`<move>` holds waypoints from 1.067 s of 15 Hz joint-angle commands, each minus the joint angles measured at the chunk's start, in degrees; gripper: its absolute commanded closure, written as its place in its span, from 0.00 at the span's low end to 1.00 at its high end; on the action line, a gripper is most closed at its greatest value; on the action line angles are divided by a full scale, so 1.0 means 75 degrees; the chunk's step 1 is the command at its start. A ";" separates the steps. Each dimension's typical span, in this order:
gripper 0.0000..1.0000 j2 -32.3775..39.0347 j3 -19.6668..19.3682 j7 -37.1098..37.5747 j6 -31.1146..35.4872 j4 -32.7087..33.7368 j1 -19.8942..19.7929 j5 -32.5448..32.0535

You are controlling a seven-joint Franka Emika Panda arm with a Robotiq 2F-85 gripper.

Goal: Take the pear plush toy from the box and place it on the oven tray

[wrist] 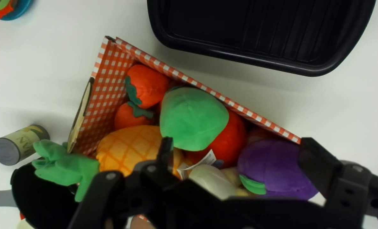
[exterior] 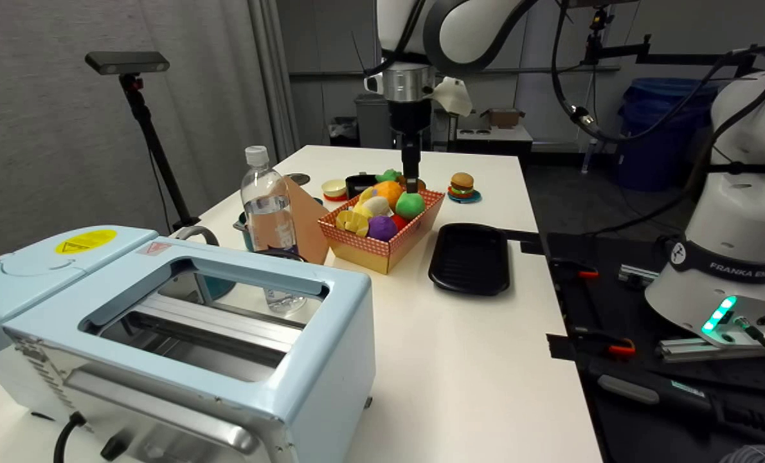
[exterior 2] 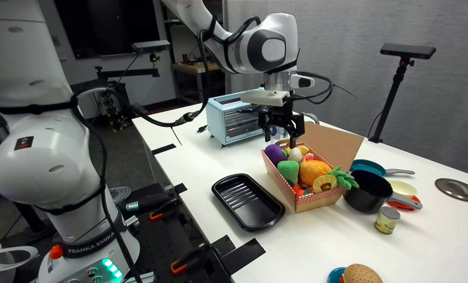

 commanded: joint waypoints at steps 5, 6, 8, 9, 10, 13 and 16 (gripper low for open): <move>0.00 0.1055 -0.0093 -0.0652 0.0145 0.0895 -0.0112 0.0810; 0.00 0.1156 -0.0101 -0.0698 0.0149 0.0956 -0.0138 0.0900; 0.00 0.1313 -0.0115 -0.0794 0.0152 0.1044 -0.0191 0.1070; 0.00 0.1388 -0.0119 -0.0831 0.0144 0.1078 -0.0219 0.1152; 0.00 0.1444 -0.0121 -0.0859 0.0140 0.1092 -0.0244 0.1222; 0.00 0.1550 -0.0122 -0.0860 0.0132 0.1068 -0.0291 0.1297; 0.00 0.1643 -0.0106 -0.0862 0.0149 0.1043 -0.0318 0.1327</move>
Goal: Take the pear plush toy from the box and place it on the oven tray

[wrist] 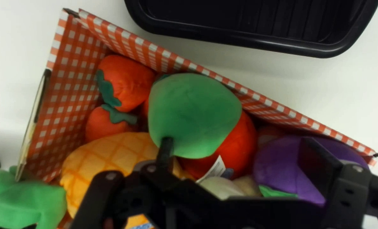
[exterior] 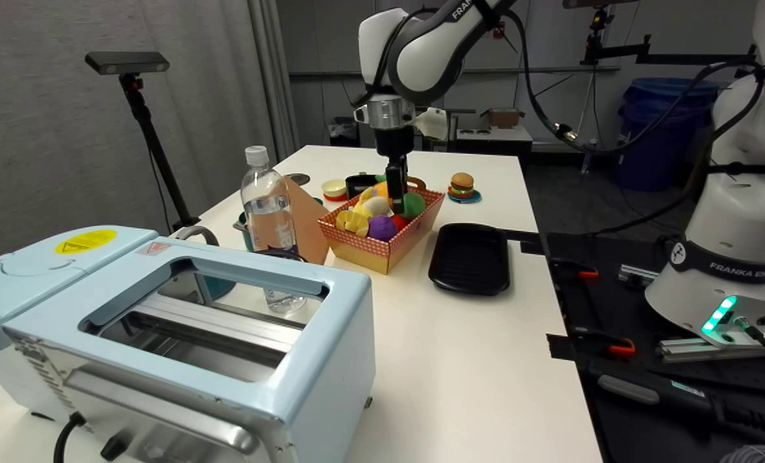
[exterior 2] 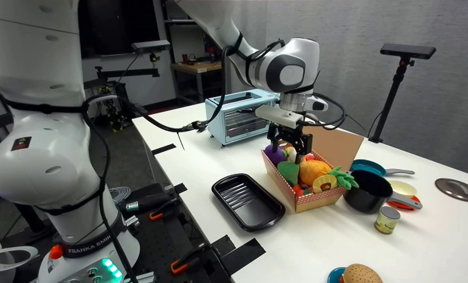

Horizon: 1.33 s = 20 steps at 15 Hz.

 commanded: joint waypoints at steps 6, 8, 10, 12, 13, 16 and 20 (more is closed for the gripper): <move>0.00 0.0326 0.0030 -0.0307 0.0113 0.0159 -0.0175 0.0572; 0.00 0.0388 0.0034 -0.0356 0.0079 0.0215 -0.0226 0.0710; 0.00 0.0432 0.0034 -0.0415 0.0056 0.0248 -0.0277 0.0841; 0.00 0.0398 0.0023 -0.0446 0.0051 0.0215 -0.0337 0.0966; 0.00 0.0345 0.0015 -0.0460 0.0074 0.0155 -0.0372 0.1034; 0.00 0.0205 -0.0024 -0.0489 0.0113 -0.0035 -0.0460 0.1175; 0.00 -0.0009 -0.0117 -0.0480 0.0164 -0.0341 -0.0583 0.1243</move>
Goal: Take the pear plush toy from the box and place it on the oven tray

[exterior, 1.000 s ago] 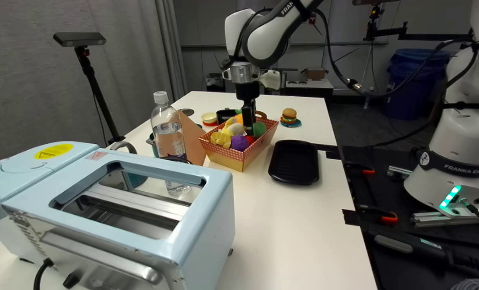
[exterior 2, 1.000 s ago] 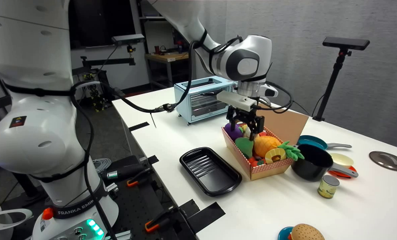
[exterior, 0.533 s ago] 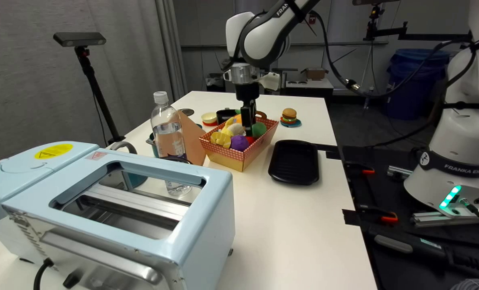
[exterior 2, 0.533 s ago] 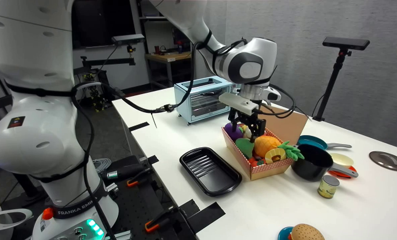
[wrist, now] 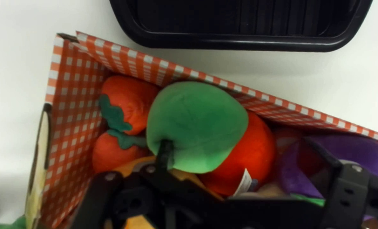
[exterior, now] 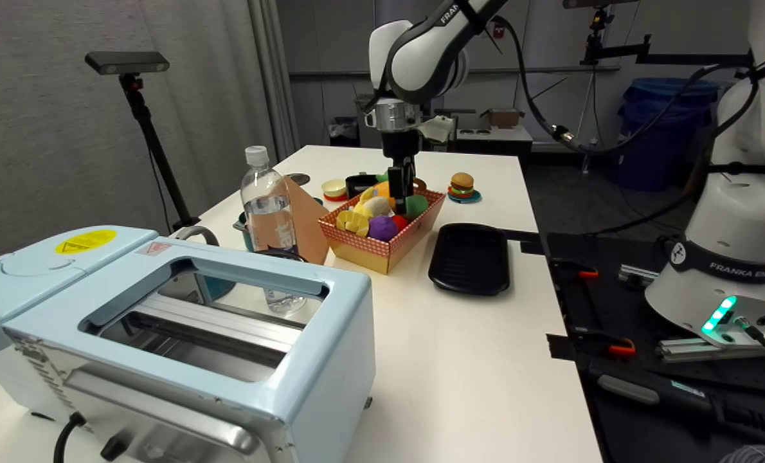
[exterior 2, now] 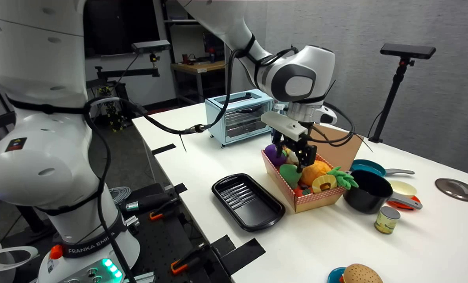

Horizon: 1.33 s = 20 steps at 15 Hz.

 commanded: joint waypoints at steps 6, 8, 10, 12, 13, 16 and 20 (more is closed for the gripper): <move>0.01 -0.0224 -0.0116 -0.0302 0.0110 -0.0445 -0.0258 0.0518; 0.04 -0.0215 -0.0101 -0.0342 0.0079 -0.0449 -0.0290 0.0648; 0.29 -0.0205 -0.0092 -0.0386 0.0054 -0.0440 -0.0314 0.0794; 0.39 -0.0199 -0.0090 -0.0429 0.0060 -0.0438 -0.0314 0.0890; 0.46 -0.0194 -0.0091 -0.0443 0.0064 -0.0439 -0.0318 0.0919; 0.71 -0.0186 -0.0090 -0.0490 0.0030 -0.0414 -0.0344 0.1048; 0.96 -0.0235 -0.0105 -0.0546 0.0018 -0.0426 -0.0369 0.1134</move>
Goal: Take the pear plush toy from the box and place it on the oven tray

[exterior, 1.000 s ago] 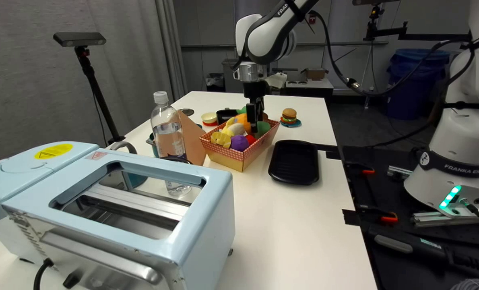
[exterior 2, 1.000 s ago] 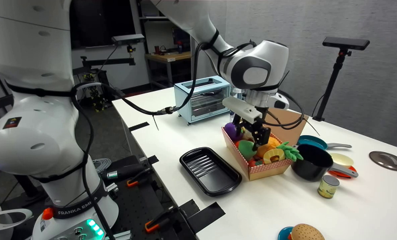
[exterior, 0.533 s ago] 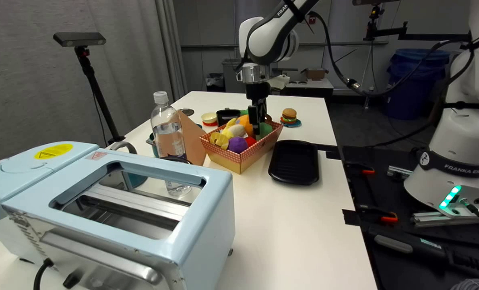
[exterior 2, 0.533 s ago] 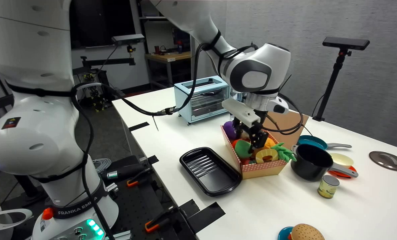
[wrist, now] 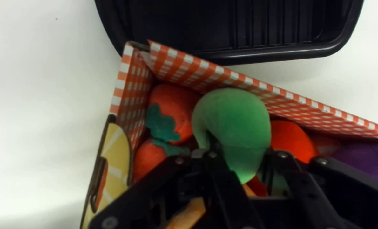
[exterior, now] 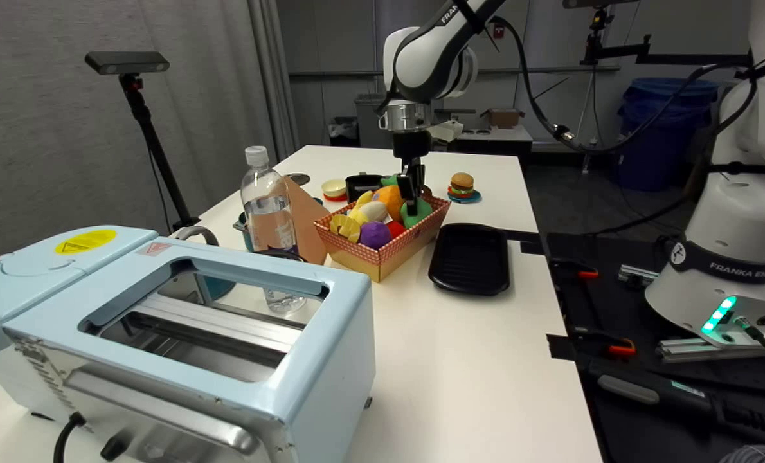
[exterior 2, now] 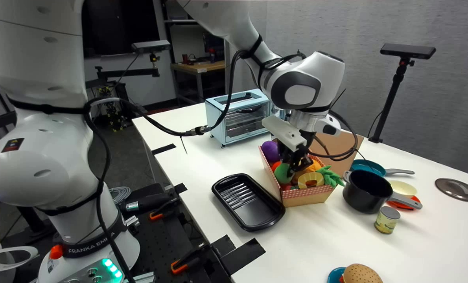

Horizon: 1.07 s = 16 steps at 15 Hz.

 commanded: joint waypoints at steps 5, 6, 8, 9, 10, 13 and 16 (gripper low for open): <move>0.97 -0.0646 0.0017 -0.0281 0.0078 -0.0388 -0.0012 0.0152; 0.96 -0.0813 0.0027 -0.0312 0.0044 -0.0458 0.0008 0.0145; 0.96 -0.1227 0.0048 -0.0406 0.0009 -0.0660 0.0071 0.0121; 0.96 -0.1461 0.0059 -0.0469 -0.0006 -0.0786 0.0118 0.0092; 0.96 -0.1664 0.0060 -0.0499 0.0005 -0.0886 0.0172 0.0046; 0.96 -0.2320 0.0056 -0.0609 0.0008 -0.1274 0.0351 -0.0004; 0.96 -0.2863 0.0019 -0.0711 -0.0053 -0.1656 0.0530 -0.0031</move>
